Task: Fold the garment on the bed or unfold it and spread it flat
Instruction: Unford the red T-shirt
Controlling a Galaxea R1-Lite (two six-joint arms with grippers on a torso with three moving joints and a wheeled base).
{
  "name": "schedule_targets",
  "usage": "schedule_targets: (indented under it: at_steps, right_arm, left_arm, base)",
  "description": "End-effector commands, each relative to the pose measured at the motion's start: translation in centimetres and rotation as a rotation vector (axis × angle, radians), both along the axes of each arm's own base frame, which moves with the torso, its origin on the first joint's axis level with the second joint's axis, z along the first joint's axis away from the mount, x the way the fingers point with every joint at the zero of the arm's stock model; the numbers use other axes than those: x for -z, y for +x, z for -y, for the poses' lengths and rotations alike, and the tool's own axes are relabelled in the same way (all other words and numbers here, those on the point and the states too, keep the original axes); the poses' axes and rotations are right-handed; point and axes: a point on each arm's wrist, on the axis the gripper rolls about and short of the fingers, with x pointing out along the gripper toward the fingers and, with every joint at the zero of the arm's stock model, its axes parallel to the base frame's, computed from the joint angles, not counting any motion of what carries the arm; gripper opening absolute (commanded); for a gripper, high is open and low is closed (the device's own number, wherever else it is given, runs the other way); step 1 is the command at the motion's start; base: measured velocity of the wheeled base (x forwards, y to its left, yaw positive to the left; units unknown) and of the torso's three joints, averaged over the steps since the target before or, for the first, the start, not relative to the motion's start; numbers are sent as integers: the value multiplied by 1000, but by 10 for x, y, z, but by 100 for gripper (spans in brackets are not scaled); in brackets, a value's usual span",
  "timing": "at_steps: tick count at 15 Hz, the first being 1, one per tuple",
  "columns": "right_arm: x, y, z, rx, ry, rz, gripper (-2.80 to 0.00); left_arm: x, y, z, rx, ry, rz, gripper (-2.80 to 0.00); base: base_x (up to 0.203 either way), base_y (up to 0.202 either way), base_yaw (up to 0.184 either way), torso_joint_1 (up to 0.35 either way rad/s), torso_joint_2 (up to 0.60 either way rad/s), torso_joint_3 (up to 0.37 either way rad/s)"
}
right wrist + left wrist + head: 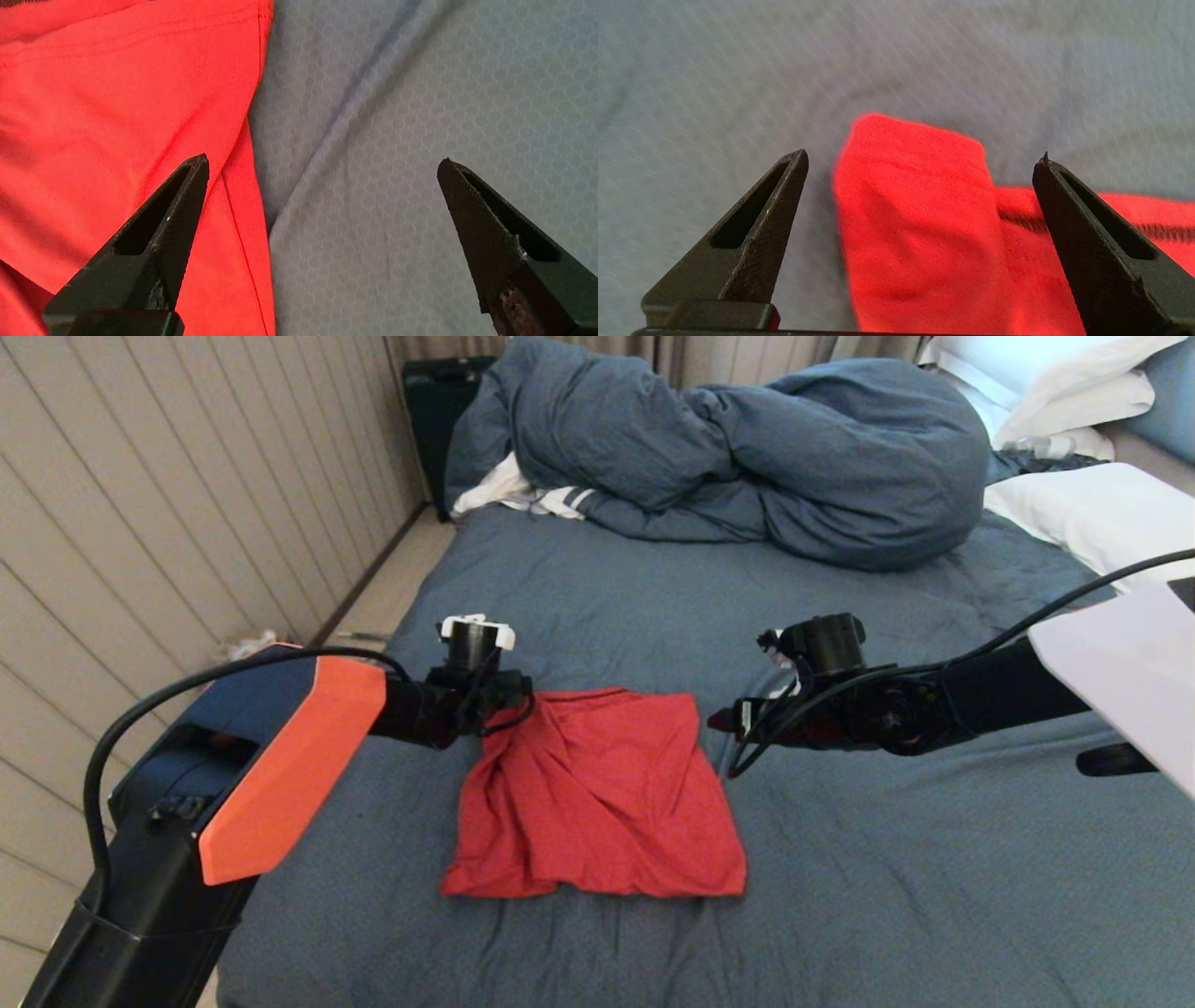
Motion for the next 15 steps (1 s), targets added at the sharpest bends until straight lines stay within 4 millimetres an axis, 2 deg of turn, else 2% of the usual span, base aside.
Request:
schedule_targets:
  at_steps: [1,3,4,8,11,12,15]
  right_arm:
    - [-1,-1,0,0,2,3,0]
    - [-2,-1,0,0,2,4,0]
    - [-1,-1,0,-1,2,2,0]
    - [0,-1,-2,-4,2,-1,0]
    - [6,1,-3,-1,2,-8,0]
    - [4,4,-4,3,17,30,0]
    - [20,17,-11,10,26,93,0]
  left_arm:
    - [10,2,-1,-6,7,-15,0]
    - [11,3,-2,-9,7,-16,0]
    - [11,3,-2,-10,6,-15,-280]
    - [1,3,-2,-11,-4,6,-280]
    - [-15,0,-5,-40,-6,35,-280]
    - [-21,-2,-7,-48,-9,43,-280]
    - [-20,-5,-9,-69,1,34,-280]
  base:
    - [0,0,0,0,0,0]
    - [0,0,0,0,0,0]
    - [0,0,0,0,0,0]
    - [0,0,0,0,0,0]
    - [0,0,0,0,0,0]
    - [0,0,0,0,0,0]
    - [0,0,0,0,0,0]
